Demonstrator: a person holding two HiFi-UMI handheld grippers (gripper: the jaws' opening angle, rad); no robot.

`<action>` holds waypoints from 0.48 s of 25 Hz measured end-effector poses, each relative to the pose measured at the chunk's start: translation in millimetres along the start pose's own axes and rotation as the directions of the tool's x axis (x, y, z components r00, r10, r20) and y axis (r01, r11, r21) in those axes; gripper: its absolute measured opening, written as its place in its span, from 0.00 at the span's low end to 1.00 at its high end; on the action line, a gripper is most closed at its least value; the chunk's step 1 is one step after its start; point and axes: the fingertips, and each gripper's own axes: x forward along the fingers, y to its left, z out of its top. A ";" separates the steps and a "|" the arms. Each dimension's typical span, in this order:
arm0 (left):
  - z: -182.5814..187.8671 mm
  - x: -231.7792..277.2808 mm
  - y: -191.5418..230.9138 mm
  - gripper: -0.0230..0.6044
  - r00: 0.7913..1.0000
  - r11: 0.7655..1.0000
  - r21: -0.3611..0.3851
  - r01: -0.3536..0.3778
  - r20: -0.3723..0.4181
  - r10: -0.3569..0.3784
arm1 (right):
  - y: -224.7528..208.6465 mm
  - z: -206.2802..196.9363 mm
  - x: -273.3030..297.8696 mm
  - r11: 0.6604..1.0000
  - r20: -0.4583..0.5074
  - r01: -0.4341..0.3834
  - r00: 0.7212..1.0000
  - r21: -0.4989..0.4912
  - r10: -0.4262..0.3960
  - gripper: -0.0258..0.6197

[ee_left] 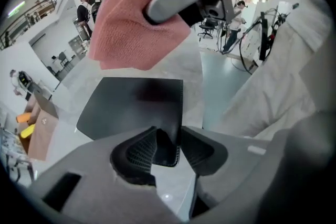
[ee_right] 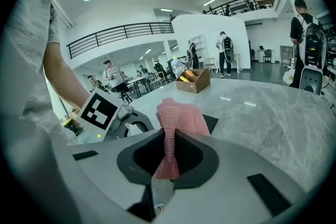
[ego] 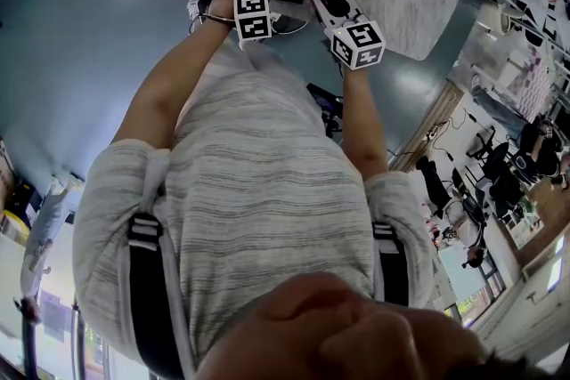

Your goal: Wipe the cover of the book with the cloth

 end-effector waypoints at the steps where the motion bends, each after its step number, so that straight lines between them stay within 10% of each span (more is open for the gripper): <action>1: 1.0 -0.4 -0.7 0.27 1.000 1.000 -0.025 0.018 0.014 -0.017 | -0.9 -0.5 -0.1 1.000 0.001 0.003 1.000 0.004 -0.003 0.09; 12: 26.6 -24.4 3.9 0.14 0.987 0.987 -0.146 0.060 0.159 -0.037 | -7.6 5.8 -3.5 0.999 0.027 0.033 0.999 0.024 -0.033 0.09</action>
